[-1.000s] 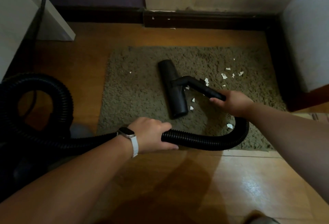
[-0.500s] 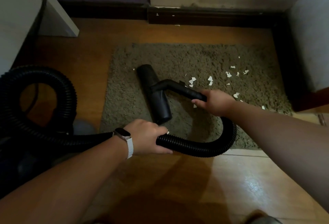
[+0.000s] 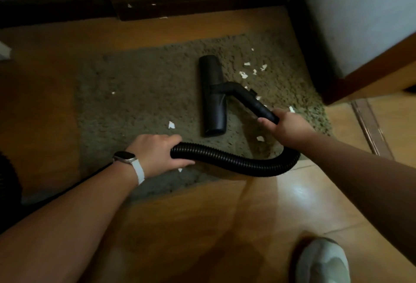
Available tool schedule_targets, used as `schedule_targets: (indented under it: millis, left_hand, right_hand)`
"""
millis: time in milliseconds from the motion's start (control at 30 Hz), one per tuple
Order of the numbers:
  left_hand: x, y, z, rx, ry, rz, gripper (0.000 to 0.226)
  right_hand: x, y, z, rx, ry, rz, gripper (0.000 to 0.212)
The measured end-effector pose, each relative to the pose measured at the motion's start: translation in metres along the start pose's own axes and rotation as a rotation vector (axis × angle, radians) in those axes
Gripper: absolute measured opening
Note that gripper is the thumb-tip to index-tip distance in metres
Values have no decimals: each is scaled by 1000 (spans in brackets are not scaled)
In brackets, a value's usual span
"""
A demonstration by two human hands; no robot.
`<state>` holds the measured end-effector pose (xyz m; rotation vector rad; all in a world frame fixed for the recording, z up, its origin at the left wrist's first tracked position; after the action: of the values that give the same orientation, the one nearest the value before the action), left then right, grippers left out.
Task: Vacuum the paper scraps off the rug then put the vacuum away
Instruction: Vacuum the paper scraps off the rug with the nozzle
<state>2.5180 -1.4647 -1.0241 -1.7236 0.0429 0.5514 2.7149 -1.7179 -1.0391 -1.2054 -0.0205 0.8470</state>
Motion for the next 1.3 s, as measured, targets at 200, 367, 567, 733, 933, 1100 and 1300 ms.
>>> schedule_targets:
  millis: [200,367,567,733,933,1100,1300]
  left_hand:
    - [17,7,-9,-40,27,9,53]
    - [19,11,2,-65,42,1,66]
    - [3,8,-6,-18,50,38,55]
    - [-14,7,-22,10,101,70,55]
    - [-19,3,-35,35,110,60,55]
    - [-15,-10,-42,10,80,23,57]
    - [-8,-23,-59,9,36,-32,55]
  right_hand:
    - [-25,0,-17,-9,89,-52,43]
    - [-13,3,1,-22,76,-41,43]
    - [13,2,34,-31,-25,7,41]
    - [20,3,56,-119,-126,40,46]
    - [8,5,48,-196,-121,13,54]
    - [-4,-8,3,-108,33,-66,45]
    - [-14,-44,-50,-23,200,-151,49]
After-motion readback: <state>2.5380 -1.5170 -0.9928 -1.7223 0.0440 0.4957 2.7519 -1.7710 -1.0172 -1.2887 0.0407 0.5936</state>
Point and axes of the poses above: each hand's wrist, its own x-axis towards the middle knuckle, its own y-axis out of the palm, z = x × y, the point moved 9 cm from there along x, towards the middle knuckle, and after that the axes turned 13 degrees about -y, right-handed, at the moved point
